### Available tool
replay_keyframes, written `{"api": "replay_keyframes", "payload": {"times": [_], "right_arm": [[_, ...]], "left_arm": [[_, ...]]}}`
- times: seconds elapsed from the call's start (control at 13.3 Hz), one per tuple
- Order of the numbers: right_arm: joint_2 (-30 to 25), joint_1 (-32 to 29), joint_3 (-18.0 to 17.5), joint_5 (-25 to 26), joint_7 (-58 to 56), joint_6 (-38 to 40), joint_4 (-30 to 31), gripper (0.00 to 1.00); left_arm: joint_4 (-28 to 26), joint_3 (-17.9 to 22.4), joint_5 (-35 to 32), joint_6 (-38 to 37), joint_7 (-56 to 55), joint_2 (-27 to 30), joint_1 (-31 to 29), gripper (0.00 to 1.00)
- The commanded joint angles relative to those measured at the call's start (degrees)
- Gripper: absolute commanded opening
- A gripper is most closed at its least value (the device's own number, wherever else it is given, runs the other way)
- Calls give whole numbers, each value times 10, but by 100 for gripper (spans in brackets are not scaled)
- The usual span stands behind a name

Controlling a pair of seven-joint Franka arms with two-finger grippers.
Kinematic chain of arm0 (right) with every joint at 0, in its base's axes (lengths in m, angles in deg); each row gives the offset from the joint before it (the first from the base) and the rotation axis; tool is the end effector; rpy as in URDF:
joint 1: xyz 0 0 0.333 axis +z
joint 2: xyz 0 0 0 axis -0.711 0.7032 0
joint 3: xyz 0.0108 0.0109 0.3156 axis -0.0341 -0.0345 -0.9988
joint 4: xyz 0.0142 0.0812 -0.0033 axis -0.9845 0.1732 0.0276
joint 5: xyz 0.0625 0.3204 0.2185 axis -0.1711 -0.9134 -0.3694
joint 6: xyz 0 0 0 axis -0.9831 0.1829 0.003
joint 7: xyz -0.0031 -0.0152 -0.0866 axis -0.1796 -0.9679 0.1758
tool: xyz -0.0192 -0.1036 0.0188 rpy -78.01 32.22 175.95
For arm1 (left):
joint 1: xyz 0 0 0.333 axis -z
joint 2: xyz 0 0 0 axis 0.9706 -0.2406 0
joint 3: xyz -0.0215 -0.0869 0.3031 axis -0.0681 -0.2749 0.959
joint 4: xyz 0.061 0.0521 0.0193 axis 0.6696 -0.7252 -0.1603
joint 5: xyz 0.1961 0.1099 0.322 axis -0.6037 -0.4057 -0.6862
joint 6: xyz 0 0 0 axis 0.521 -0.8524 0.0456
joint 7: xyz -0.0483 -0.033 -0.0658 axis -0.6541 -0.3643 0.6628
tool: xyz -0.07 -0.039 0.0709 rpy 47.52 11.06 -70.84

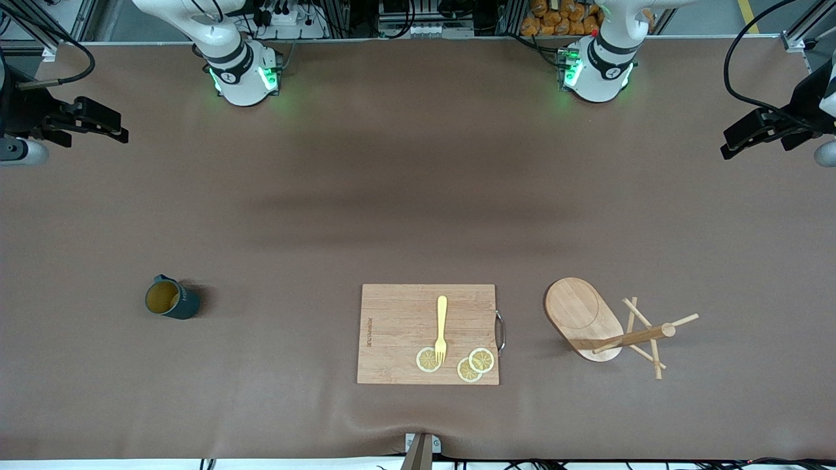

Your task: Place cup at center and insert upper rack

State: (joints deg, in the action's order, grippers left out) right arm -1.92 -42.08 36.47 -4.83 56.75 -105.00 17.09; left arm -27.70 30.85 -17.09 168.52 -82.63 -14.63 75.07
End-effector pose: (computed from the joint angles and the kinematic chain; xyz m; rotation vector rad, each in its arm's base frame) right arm 0.5265 0.0213 0.6486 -3.0730 -0.0655 0.2909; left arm 0.5326 -0.0233 0.6538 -3.1135 -0.2293 0.0499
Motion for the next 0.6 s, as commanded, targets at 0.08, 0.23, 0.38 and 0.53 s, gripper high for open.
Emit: {"api": "replay_keyframes", "payload": {"times": [0.08, 0.23, 0.38, 0.53], "right_arm": [[-2, -3, 2, -8, 5, -4, -1, 100], [-2, -3, 2, -8, 5, -4, -1, 100], [-1, -4, 2, -8, 5, -5, -1, 100], [0, -4, 2, -7, 5, -8, -1, 100]], "left_arm": [[9, -2, 0, -16, 5, -8, 0, 100], [14, -2, 1, -16, 11, -8, -2, 100], [12, -2, 1, -16, 12, -9, -7, 100], [13, -2, 1, -16, 11, -11, -7, 100]]}}
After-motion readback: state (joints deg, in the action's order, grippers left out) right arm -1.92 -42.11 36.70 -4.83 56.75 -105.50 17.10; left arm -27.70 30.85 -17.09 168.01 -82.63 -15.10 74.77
